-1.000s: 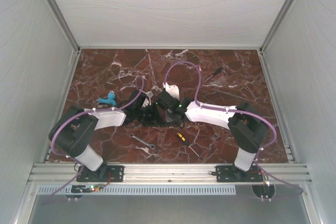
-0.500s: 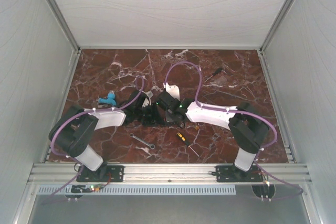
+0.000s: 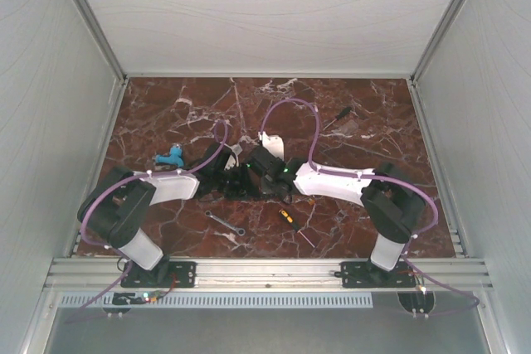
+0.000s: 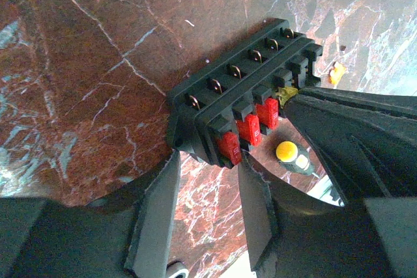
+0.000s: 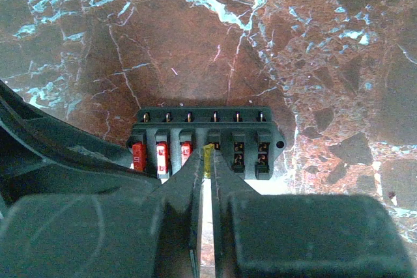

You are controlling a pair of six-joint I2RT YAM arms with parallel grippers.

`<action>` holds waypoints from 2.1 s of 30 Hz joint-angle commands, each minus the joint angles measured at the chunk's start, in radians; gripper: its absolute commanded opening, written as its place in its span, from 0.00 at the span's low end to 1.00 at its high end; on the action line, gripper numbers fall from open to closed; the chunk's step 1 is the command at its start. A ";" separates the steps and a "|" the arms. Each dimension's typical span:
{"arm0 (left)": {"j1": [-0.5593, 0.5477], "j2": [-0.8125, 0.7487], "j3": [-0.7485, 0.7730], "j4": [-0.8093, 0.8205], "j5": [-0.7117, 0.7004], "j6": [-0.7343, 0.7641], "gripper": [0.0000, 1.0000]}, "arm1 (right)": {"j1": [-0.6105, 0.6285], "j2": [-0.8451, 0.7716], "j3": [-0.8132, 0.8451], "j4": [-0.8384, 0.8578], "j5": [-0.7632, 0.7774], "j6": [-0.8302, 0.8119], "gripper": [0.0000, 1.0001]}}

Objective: Snap on the fuse box
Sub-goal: Adjust the fuse in the fuse box base.

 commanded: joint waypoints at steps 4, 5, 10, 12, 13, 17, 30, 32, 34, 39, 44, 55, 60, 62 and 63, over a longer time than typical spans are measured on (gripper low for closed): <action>0.001 0.028 -0.006 -0.043 -0.025 0.014 0.40 | 0.001 0.045 -0.084 -0.158 -0.024 0.025 0.00; 0.002 0.029 -0.006 -0.044 -0.026 0.013 0.40 | -0.002 0.034 -0.088 -0.162 -0.019 0.025 0.00; 0.001 0.031 -0.005 -0.046 -0.026 0.014 0.36 | -0.013 -0.017 -0.075 -0.184 -0.018 0.003 0.00; 0.002 0.030 -0.006 -0.046 -0.026 0.014 0.35 | -0.014 -0.021 -0.055 -0.194 -0.022 -0.008 0.00; 0.001 0.029 -0.006 -0.047 -0.025 0.014 0.34 | -0.015 -0.021 -0.047 -0.198 -0.027 -0.013 0.00; 0.002 0.029 -0.006 -0.047 -0.023 0.014 0.33 | -0.021 0.020 -0.011 -0.233 -0.062 -0.022 0.00; 0.001 0.025 -0.008 -0.042 -0.016 0.006 0.31 | -0.049 0.132 0.038 -0.315 -0.217 -0.035 0.00; 0.003 0.026 -0.008 -0.042 -0.016 0.004 0.30 | -0.048 0.148 0.045 -0.323 -0.226 -0.039 0.00; 0.003 0.025 -0.009 -0.043 -0.016 0.003 0.30 | -0.049 0.163 0.043 -0.324 -0.240 -0.038 0.00; 0.003 0.023 -0.010 -0.041 -0.013 0.000 0.30 | -0.041 0.206 0.039 -0.326 -0.250 -0.031 0.00; 0.003 0.015 -0.020 -0.035 -0.004 -0.010 0.28 | -0.062 0.149 0.020 -0.337 -0.194 -0.011 0.00; 0.003 0.004 -0.072 0.052 0.072 -0.095 0.26 | -0.089 0.065 0.101 -0.348 -0.206 -0.058 0.00; -0.007 0.005 -0.089 0.108 0.101 -0.137 0.27 | -0.104 0.041 0.133 -0.343 -0.249 -0.082 0.16; -0.016 0.004 -0.086 0.119 0.104 -0.148 0.27 | -0.116 0.027 0.150 -0.343 -0.289 -0.094 0.24; -0.022 0.005 -0.086 0.124 0.104 -0.152 0.28 | -0.125 0.016 0.157 -0.343 -0.310 -0.100 0.28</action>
